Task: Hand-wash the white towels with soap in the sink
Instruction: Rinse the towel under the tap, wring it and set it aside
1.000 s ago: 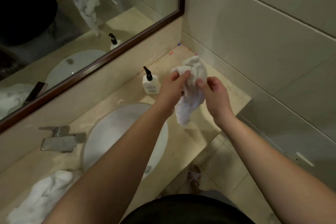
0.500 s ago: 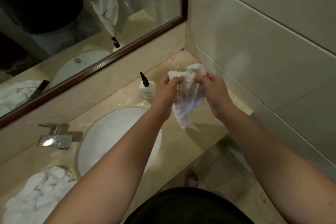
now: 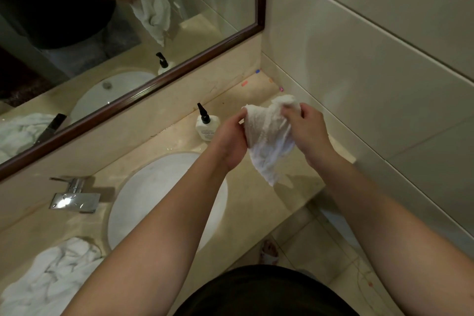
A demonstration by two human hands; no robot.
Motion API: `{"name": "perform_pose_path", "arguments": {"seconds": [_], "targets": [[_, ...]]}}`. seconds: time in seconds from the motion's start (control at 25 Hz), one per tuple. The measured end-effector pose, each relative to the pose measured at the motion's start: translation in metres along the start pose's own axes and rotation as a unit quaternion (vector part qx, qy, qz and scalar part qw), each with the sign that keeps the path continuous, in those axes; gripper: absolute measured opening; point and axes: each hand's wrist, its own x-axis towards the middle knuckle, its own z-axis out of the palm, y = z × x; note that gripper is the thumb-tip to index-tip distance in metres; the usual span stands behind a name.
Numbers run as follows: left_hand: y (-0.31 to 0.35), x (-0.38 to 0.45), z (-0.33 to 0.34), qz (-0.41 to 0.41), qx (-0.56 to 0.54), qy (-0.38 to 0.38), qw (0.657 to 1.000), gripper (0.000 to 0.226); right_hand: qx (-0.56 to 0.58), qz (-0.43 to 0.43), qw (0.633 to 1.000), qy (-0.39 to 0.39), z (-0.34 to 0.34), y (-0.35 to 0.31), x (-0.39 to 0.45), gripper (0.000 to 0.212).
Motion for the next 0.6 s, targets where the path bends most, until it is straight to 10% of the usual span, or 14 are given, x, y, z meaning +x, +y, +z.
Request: {"name": "perform_pose_path", "arguments": {"seconds": [0.2, 0.6], "targets": [[-0.003, 0.013, -0.011, -0.012, 0.078, 0.052, 0.996, 0.008, -0.015, 0.041, 0.999, -0.030, -0.011, 0.012, 0.015, 0.025], [-0.030, 0.052, -0.017, 0.044, 0.185, 0.163, 0.968, 0.015, 0.064, 0.180, 0.979, -0.064, -0.007, 0.067, 0.048, 0.023]]}}
